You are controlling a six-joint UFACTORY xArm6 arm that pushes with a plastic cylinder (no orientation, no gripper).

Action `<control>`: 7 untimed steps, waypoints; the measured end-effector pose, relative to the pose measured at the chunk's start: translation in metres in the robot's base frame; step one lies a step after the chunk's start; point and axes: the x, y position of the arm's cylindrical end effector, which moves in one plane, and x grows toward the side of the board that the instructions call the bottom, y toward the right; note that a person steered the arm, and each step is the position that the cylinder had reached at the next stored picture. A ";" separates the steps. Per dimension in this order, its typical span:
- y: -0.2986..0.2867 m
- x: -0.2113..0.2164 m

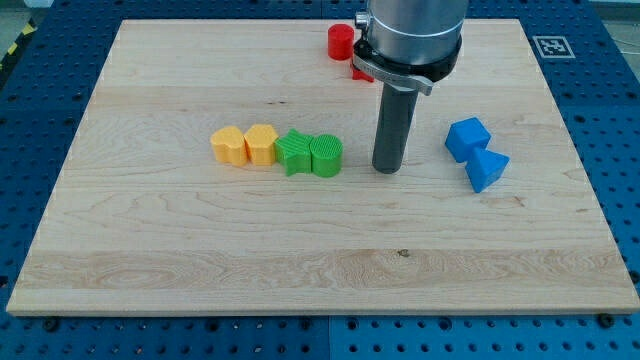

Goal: Move your arm near red circle

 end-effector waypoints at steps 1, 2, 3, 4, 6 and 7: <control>0.000 0.000; -0.021 -0.010; -0.037 -0.035; -0.051 -0.070; -0.062 -0.106; -0.062 -0.114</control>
